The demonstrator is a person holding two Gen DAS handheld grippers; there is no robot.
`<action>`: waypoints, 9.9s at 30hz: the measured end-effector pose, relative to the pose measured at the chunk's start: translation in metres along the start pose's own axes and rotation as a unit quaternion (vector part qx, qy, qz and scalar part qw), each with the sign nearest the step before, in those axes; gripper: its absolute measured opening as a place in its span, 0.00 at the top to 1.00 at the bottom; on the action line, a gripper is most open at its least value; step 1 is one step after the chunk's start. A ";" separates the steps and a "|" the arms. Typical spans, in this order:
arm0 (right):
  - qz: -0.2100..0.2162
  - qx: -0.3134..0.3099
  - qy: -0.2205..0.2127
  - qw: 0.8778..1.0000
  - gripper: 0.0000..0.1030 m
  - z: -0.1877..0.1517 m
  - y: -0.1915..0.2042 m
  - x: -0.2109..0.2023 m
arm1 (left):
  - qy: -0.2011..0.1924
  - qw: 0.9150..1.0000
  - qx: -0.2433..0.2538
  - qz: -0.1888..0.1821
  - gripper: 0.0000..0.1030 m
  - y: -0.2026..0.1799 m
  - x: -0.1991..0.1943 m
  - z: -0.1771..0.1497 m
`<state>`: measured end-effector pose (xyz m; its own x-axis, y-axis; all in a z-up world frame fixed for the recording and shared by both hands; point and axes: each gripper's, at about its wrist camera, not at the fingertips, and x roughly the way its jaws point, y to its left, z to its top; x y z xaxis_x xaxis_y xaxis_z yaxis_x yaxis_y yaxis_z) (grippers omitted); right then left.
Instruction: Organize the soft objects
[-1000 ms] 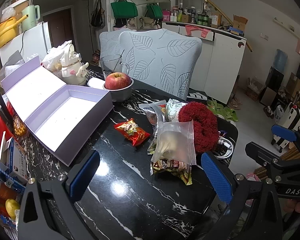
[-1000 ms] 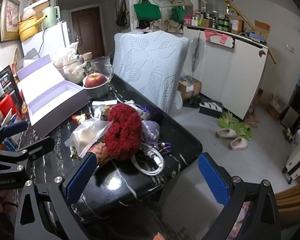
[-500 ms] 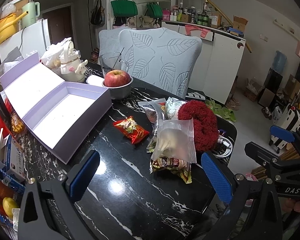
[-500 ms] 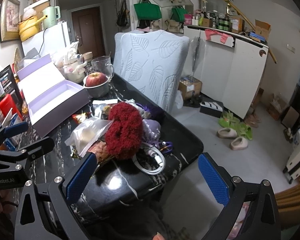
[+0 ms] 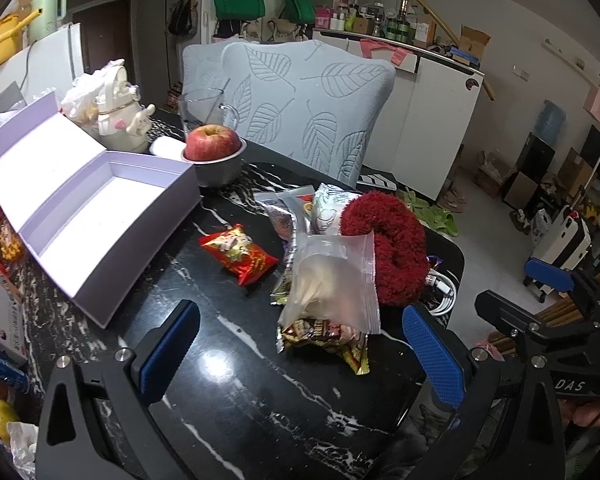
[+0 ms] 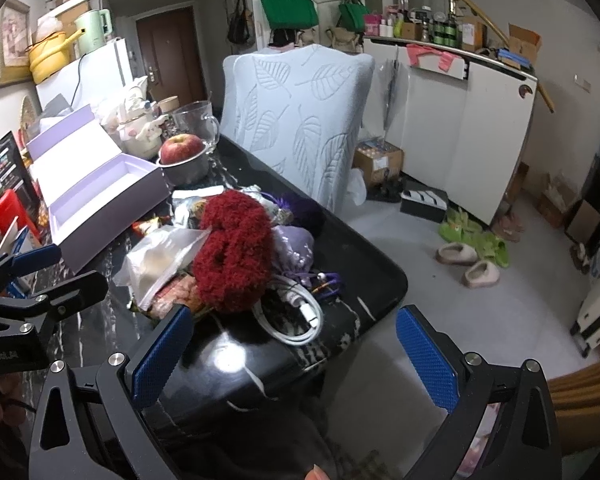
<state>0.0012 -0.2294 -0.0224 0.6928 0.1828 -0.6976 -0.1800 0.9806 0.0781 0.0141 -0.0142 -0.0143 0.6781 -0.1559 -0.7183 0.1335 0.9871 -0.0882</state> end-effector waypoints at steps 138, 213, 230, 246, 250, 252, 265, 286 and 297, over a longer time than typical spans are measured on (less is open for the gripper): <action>0.238 -0.137 -0.028 0.961 0.88 -0.033 0.089 -0.016 | -0.064 0.988 -0.124 0.067 0.49 0.063 -0.103 -0.086; 0.186 -0.241 0.048 0.951 0.88 0.225 0.304 0.205 | 0.095 0.964 -0.156 0.195 0.49 0.308 0.099 0.129; 0.144 -0.282 0.070 0.946 0.84 0.200 0.314 0.226 | 0.145 0.959 -0.149 0.191 0.47 0.306 0.126 0.114; 0.131 -0.263 0.045 0.955 0.58 0.218 0.297 0.192 | 0.118 0.954 -0.151 0.231 0.23 0.297 0.096 0.130; 0.135 -0.255 0.026 0.957 0.58 0.228 0.292 0.171 | 0.096 0.957 -0.149 0.230 0.22 0.287 0.074 0.139; 0.138 -0.251 0.013 0.958 0.58 0.234 0.288 0.158 | 0.082 0.959 -0.147 0.230 0.22 0.281 0.060 0.145; 0.152 -0.234 -0.095 0.955 0.53 0.258 0.247 0.048 | -0.020 0.964 -0.110 0.240 0.22 0.224 -0.045 0.176; 0.151 -0.231 -0.183 0.944 0.20 0.184 0.160 -0.074 | -0.104 0.975 -0.036 0.193 0.05 0.103 -0.124 0.121; 0.132 -0.231 -0.191 0.945 0.17 0.120 0.129 -0.098 | -0.103 0.983 0.000 0.153 0.05 0.055 -0.124 0.077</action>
<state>-0.0055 -0.1119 0.1416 0.7665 0.5162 -0.3821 -0.6066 0.7773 -0.1667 -0.0068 0.0566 0.1226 0.8184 0.1440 -0.5563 -0.0992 0.9890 0.1100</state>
